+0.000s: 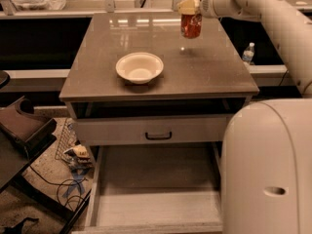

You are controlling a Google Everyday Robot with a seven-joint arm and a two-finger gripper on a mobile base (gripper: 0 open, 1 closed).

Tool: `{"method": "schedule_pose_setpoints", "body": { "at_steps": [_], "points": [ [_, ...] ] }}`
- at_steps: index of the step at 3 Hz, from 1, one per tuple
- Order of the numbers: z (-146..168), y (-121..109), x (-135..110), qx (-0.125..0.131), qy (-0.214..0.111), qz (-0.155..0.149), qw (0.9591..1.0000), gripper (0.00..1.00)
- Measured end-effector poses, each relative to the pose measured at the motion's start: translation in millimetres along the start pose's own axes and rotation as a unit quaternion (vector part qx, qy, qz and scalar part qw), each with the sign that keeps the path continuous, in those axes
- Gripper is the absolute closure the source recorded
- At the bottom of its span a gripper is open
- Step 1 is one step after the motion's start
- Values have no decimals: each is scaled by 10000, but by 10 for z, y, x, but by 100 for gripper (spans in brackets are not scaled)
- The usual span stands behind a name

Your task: Pick coke can from middle drawer and place on counter

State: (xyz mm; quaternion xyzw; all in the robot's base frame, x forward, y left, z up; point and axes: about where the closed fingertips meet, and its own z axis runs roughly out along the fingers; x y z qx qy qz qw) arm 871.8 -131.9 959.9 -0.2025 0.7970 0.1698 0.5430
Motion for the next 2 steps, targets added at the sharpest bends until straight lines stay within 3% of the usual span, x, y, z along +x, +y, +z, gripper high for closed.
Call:
{"method": "schedule_pose_setpoints", "body": {
  "at_steps": [1,2],
  "points": [
    [136,-145,108,220,110,179,9995,100],
    [253,-273,249,319,13,371,9988,100]
  ]
}}
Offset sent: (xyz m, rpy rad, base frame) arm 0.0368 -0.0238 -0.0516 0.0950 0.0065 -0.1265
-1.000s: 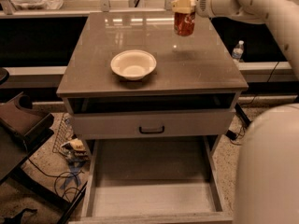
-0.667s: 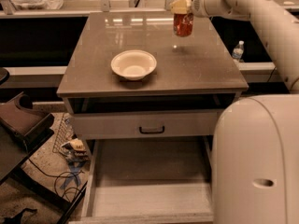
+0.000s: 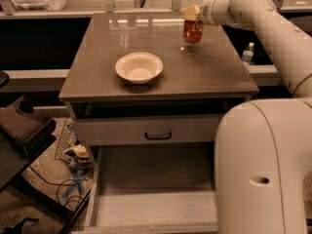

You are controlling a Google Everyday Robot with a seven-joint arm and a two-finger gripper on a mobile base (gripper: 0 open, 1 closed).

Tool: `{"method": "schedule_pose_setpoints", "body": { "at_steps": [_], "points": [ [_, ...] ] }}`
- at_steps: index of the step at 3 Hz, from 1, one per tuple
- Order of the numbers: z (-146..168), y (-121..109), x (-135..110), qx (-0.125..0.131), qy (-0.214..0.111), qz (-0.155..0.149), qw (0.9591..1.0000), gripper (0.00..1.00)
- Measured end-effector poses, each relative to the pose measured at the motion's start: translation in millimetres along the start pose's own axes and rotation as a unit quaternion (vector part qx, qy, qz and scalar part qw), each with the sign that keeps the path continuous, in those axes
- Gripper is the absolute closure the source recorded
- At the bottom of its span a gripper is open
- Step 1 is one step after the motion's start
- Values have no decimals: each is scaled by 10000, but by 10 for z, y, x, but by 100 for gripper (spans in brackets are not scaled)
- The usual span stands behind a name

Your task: Pick coke can from middle drawer and place on counter

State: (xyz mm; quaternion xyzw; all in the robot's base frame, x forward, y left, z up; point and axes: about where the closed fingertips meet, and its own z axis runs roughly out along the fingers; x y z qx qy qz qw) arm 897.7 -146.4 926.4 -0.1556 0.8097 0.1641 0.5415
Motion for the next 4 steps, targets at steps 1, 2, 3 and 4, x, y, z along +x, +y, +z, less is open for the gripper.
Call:
{"method": "schedule_pose_setpoints", "body": {
  "at_steps": [1,2,3,4],
  "points": [
    [84,-77,86,6,-259,101,9996,100],
    [164,-61,130,-150,-571,30,9982,100],
    [221,9,143,-371,-823,-187,9957,97],
    [236,16,157,-365,-793,-162,9960,75]
  ]
}}
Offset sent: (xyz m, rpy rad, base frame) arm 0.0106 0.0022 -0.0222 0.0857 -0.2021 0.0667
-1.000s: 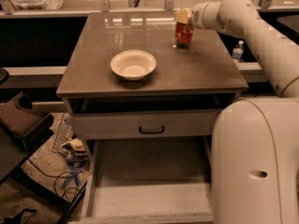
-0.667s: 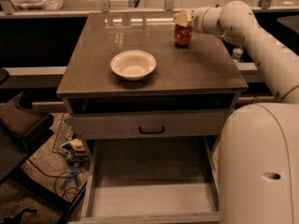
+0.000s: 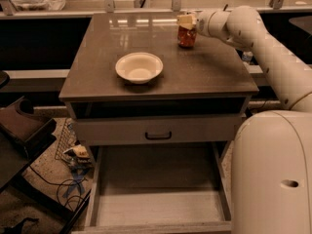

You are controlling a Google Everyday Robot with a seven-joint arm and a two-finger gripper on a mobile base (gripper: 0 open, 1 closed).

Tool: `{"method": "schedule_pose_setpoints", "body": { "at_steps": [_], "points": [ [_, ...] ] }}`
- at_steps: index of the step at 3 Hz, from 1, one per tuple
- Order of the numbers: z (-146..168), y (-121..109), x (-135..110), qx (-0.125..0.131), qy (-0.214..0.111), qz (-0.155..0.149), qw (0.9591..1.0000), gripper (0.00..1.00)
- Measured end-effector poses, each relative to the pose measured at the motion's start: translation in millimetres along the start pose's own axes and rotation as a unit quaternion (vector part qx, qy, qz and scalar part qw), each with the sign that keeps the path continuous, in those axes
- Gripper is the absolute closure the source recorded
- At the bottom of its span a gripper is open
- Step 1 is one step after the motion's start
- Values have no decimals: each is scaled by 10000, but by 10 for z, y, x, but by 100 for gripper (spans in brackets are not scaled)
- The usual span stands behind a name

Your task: Pick coke can from middle drawer and place on counter

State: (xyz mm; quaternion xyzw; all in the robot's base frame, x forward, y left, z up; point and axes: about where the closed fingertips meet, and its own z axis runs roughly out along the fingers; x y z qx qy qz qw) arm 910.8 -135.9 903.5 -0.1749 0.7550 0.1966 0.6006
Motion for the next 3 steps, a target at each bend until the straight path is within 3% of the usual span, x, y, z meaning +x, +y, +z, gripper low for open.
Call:
{"method": "schedule_pose_setpoints", "body": {
  "at_steps": [3],
  "points": [
    [71,66,44,-55,27,11,10000,5]
  ]
}}
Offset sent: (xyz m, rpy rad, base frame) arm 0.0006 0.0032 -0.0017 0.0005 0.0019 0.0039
